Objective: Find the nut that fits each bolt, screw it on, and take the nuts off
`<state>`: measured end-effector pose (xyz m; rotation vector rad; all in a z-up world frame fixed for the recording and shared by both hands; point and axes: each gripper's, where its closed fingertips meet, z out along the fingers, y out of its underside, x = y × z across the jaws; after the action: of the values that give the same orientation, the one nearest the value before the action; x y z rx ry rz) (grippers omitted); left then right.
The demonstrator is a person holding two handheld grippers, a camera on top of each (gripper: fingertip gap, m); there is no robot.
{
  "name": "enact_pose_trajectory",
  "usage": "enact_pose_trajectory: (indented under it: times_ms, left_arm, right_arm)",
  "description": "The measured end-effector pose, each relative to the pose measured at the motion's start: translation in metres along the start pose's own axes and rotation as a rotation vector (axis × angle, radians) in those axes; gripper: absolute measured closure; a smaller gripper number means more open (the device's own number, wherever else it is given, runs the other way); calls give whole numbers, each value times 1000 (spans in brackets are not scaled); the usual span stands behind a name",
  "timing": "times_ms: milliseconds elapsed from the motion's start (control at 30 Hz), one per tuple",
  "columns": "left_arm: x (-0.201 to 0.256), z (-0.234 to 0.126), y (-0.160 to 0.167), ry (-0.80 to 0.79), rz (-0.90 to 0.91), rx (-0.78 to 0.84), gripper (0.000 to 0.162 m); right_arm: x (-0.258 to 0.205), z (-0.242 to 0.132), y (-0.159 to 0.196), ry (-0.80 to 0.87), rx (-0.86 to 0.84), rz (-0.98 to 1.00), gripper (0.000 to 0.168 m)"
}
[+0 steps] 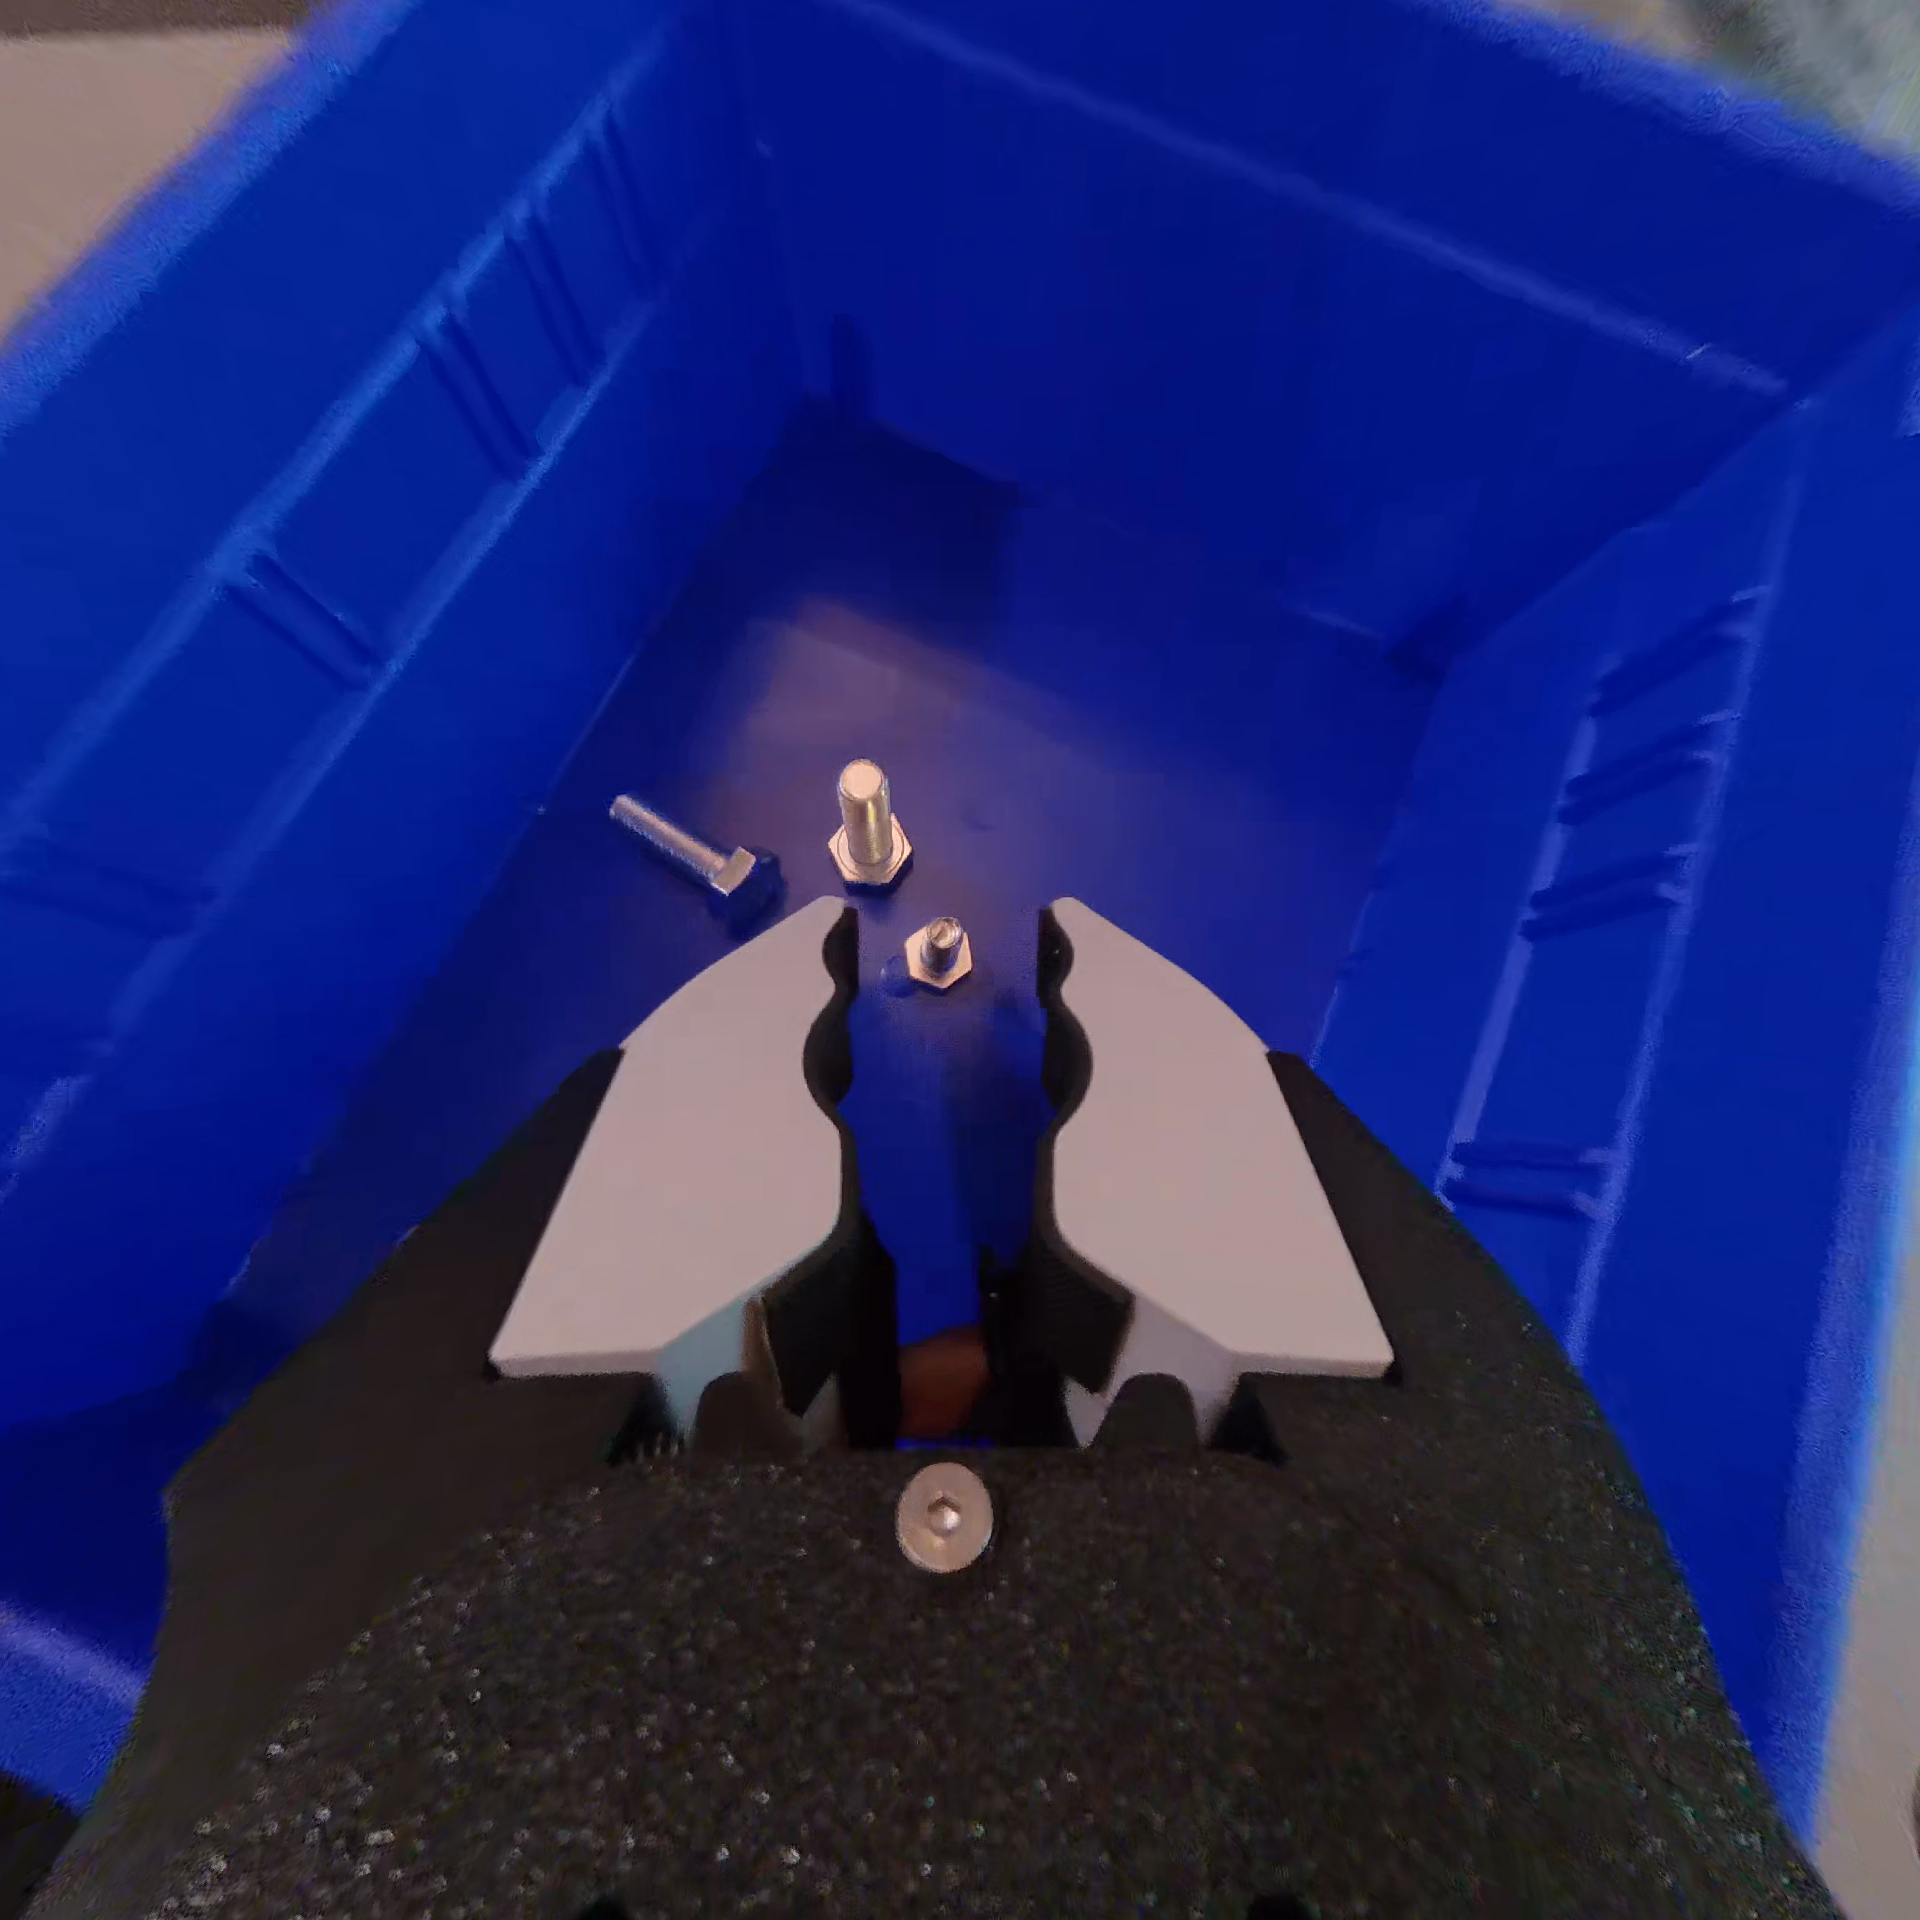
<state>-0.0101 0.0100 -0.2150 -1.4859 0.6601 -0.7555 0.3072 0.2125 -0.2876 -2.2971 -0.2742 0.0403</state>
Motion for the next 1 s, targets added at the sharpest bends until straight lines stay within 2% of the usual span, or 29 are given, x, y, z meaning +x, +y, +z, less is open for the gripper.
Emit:
enact_pose_trajectory:
  times_ms: [100, 200, 267, 333, 433, 533, 600, 667, 733, 800, 867, 933, 1000]
  left_arm:
    - [1, 0, 0, 5, -3, -3, 66]
    - [0, 0, 3, 3, -4, -21, 72]
    - [-2, -1, 5, -3, -9, -39, 79]
    - [-4, -2, 6, -10, -21, -53, 80]
    - [-9, -5, 4, -24, -33, -66, 80]
    - [-11, -14, -3, -40, -30, -82, 80]
    - [-11, -28, -14, -56, -39, -85, 81]
    - [-6, -50, -33, -55, -60, -58, 84]
    - [3, -81, -62, -25, -62, -11, 88]
    - [-7, -123, -87, -89, -36, -35, 92]
    - [-31, -171, -99, -219, 16, -167, 93]
    - [-65, -227, -95, -354, 78, -408, 94]
    - [-115, -287, -87, -546, 47, -640, 97]
  right_arm:
    - [-23, -35, -33, -19, 216, -7, 121]
    - [-96, -89, -68, -206, 540, -94, 99]
    - [-150, -118, -71, -312, 692, -211, 80]
    - [-190, -131, -62, -347, 739, -317, 71]
    - [-237, -134, -41, -414, 717, -380, 61]
    - [-269, -136, -26, -496, 788, -418, 66]
    - [-283, -125, -10, -539, 761, -433, 70]
    - [-291, -114, 2, -550, 710, -470, 71]
    - [-294, -118, 0, -535, 738, -509, 75]
    - [-296, -115, 4, -548, 720, -525, 78]
    - [-298, -115, 5, -559, 716, -531, 74]
    - [-298, -117, 5, -568, 723, -530, 76]
    - [-298, -118, 5, -571, 733, -528, 77]
